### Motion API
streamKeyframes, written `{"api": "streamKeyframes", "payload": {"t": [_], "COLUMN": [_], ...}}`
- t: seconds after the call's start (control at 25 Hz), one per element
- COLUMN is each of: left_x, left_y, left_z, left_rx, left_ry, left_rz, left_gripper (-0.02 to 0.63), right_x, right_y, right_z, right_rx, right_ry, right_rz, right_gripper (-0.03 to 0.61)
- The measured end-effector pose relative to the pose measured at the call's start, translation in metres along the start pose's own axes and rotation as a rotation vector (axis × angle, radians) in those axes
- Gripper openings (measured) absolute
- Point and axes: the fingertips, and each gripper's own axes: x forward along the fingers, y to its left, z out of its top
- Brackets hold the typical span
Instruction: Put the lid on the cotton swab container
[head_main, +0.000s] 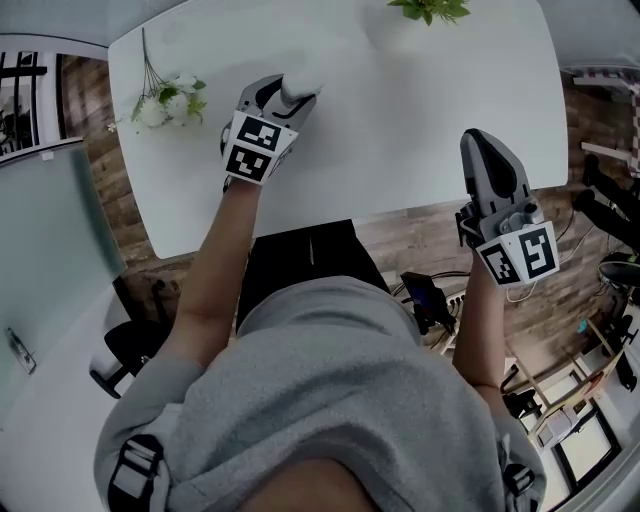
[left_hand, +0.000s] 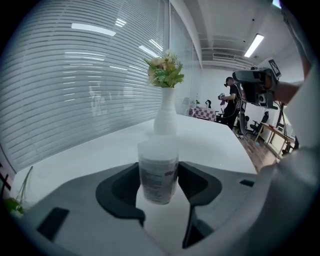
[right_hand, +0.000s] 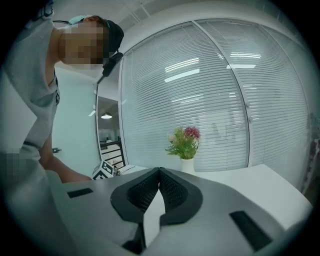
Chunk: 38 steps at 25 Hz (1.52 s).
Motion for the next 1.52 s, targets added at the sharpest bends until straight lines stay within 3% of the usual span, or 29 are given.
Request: {"api": "streamKeyframes", "payload": {"t": [0.48,0.76,1.08,1.52], "left_x": [0.014,0.019,0.023,0.011], "left_y": [0.000,-0.007,-0.013,-0.016], "left_z": [-0.013,-0.015,-0.028,-0.003], "left_rx": [-0.042,-0.019,-0.028,-0.012], "left_ry": [0.000,-0.037,-0.016,-0.076], "left_rz": [-0.004,-0.012,-0.024,-0.041], "left_gripper": [0.238,0.238,0.239,0.249], "right_x": [0.003,0.001,0.001,0.002], "right_y": [0.000,0.001,0.003,0.008], "right_z": [-0.007,-0.007,-0.004,-0.003], "right_rx": [0.026,0.027,0.025,0.026], "right_ry": [0.015,0.016,0.011,0.009], "right_rz": [-0.004,-0.007,-0.005,0.009], "right_gripper": [0.025,0.025,0.025,0.025]}}
